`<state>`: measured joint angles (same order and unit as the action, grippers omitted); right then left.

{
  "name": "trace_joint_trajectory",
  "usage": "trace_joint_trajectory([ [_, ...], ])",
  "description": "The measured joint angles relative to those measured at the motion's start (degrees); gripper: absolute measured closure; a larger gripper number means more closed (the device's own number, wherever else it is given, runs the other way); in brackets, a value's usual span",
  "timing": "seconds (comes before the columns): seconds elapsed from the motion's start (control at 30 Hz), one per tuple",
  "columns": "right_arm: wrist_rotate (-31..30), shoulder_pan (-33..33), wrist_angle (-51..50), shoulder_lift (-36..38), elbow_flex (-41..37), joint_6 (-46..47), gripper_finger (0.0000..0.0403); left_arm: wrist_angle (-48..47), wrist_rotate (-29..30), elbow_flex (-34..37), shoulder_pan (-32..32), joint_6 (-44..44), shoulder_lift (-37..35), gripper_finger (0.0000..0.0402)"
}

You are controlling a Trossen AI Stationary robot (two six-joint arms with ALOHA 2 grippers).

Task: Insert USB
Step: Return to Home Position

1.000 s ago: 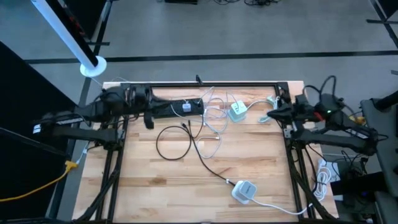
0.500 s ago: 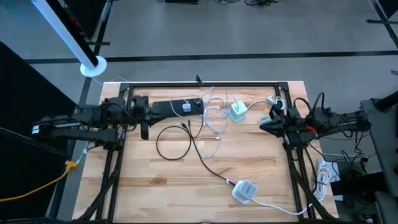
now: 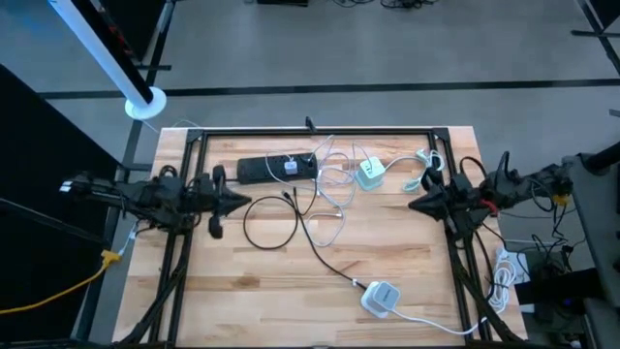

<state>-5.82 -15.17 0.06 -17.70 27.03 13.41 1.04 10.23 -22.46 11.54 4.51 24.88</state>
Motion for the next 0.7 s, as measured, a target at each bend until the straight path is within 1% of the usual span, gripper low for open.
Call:
trace_joint_trajectory([
  [0.07,4.0,3.88,-0.25,2.06,-0.46,0.08,0.0403,4.72,-5.95,2.04,0.86,-2.61,-2.39,0.0401],
  [0.13,7.28,7.77,0.01,4.33,-1.39,0.22,0.0403,8.44,-6.68,3.96,0.79,-3.5,-5.1,0.0401],
  [0.23,10.46,12.89,-0.1,7.9,-4.64,2.23,0.0403,9.74,-6.12,6.71,0.73,-4.5,-9.14,0.0401],
  [0.33,10.99,16.25,0.31,11.45,-9.43,2.44,0.0403,9.48,-5.15,9.51,0.69,-4.91,-12.68,0.0401],
  [0.4,10.83,17.18,3.26,13.81,-13.37,2.48,0.0403,9.54,-4.72,11.52,0.66,-4.46,-15.04,0.0401],
  [0.5,10.88,17.35,13.42,16.25,-20.72,-0.3,0.0403,10.75,-2.45,15.51,0.66,-3.31,-18.35,0.0401],
  [0.57,10.8,17.37,20.83,17.13,-25.66,-1.74,0.0403,15.36,-1.72,19.69,0.64,-2.1,-20.13,0.0402],
  [0.6,10.51,17.36,20.69,17.36,-26.5,-1.35,0.0403,19.42,-1.7,22.05,0.64,-1.22,-20.62,0.0401],
  [0.7,9.12,17.45,16.38,17.27,-26.41,0.33,0.0403,16.72,-0.7,21.75,0.43,0.36,-21.22,0.0401],
])
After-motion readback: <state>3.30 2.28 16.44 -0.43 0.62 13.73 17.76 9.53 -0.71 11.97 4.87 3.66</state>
